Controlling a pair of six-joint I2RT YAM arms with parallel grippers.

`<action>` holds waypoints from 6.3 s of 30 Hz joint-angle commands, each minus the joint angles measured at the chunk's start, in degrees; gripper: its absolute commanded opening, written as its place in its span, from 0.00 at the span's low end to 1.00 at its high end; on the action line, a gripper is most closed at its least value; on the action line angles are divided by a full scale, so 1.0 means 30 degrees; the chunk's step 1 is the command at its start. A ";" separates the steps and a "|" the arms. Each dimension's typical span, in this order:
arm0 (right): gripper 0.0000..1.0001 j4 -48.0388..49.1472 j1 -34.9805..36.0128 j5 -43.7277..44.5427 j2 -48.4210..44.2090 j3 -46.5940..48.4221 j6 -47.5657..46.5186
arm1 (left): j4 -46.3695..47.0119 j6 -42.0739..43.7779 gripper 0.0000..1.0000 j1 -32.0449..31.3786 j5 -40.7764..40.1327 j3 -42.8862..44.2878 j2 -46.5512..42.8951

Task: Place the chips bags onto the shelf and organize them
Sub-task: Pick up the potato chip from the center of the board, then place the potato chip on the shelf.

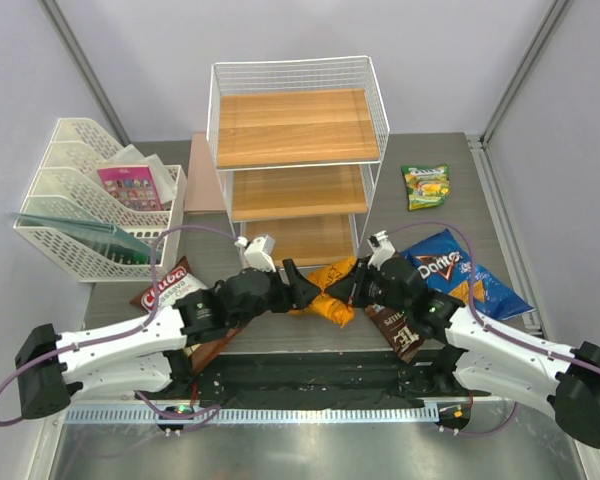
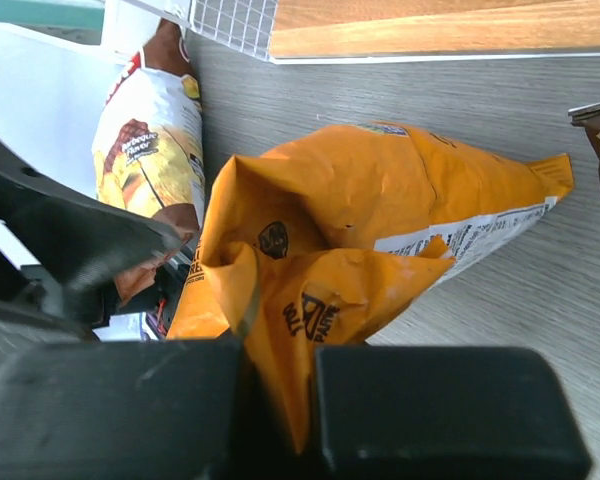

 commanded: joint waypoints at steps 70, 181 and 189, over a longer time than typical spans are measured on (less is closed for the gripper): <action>0.01 1.5101 0.8601 1.9474 0.8089 0.3900 -1.2031 | -1.3460 -0.2569 0.70 -0.0014 -0.8229 0.0603 -0.8222; 0.04 -0.0011 0.5932 2.2609 1.6884 0.9026 1.3166 | -1.5569 -0.2393 0.70 -0.0013 -0.8463 0.0603 -0.9423; 0.06 0.0810 0.4527 2.1727 1.5916 0.8204 1.0944 | -1.5189 -0.2276 0.70 -0.0014 -0.8141 0.0165 -0.9571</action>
